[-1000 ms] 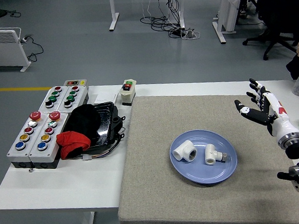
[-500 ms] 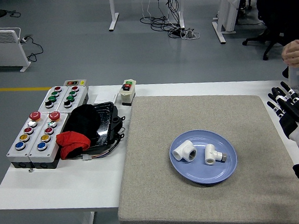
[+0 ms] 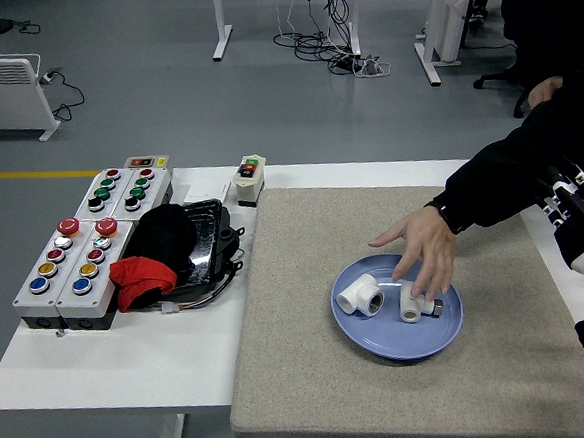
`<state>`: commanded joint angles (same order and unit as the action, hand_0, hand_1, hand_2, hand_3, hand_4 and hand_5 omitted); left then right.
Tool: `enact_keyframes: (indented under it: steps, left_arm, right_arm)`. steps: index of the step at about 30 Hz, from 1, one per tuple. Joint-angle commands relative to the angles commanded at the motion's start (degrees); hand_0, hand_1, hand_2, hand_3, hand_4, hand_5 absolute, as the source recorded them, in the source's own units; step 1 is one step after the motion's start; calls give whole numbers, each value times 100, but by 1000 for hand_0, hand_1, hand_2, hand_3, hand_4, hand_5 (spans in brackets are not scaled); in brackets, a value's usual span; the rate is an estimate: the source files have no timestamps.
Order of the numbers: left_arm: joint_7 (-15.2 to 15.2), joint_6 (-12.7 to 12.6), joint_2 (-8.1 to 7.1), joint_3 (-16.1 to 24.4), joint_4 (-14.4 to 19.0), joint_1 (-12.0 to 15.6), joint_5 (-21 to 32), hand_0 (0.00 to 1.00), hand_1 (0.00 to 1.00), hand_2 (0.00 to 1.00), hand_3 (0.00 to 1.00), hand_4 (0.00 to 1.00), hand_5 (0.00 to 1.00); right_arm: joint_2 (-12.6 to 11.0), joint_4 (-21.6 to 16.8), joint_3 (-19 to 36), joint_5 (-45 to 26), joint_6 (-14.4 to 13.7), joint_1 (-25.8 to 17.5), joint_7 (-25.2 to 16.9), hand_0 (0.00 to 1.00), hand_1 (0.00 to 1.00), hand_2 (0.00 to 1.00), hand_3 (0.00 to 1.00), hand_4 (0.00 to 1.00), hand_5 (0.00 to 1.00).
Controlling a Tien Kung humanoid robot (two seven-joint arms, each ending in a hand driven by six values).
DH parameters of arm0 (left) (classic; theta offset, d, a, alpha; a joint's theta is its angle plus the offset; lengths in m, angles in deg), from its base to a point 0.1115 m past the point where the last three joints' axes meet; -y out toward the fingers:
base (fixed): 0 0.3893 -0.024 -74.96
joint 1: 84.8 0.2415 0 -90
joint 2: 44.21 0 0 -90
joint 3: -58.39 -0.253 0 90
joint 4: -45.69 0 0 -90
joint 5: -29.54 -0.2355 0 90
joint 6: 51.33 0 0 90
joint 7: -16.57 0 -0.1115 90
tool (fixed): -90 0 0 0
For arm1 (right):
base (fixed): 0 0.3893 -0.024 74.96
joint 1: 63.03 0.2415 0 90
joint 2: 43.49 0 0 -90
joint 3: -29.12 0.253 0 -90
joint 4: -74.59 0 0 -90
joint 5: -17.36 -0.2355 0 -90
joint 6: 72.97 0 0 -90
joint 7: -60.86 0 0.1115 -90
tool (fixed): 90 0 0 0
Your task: Pick pipe place plate twice
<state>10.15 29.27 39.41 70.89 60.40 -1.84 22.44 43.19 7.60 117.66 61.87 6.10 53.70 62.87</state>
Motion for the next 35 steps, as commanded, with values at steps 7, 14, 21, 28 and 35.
enact_keyframes:
  steps: [7,14,21,28,35]
  left_arm:
    - [-7,1,-3,17,-1,9,-36,625,586,525,589,274,998]
    - [-14,-2,1,31,-2,24,-52,625,587,525,588,274,998]
    - [-7,6,-6,12,3,17,-37,625,587,526,588,274,998]
    - [-4,8,-6,3,3,-6,-25,625,587,526,588,274,998]
    - [-9,12,-10,4,7,-13,-39,625,587,526,588,274,998]
  right_arm:
    - [3,-5,22,-163,-177,-20,-161,876,819,915,901,590,516]
    - [18,-6,70,-328,-376,-40,-294,870,815,914,900,585,534]
    - [35,-19,149,-442,-495,-41,-382,869,810,905,895,579,539]
    - [55,-25,231,-525,-594,-36,-474,864,805,902,893,565,546]
    - [65,-55,325,-644,-825,-38,-822,864,805,902,893,565,546]
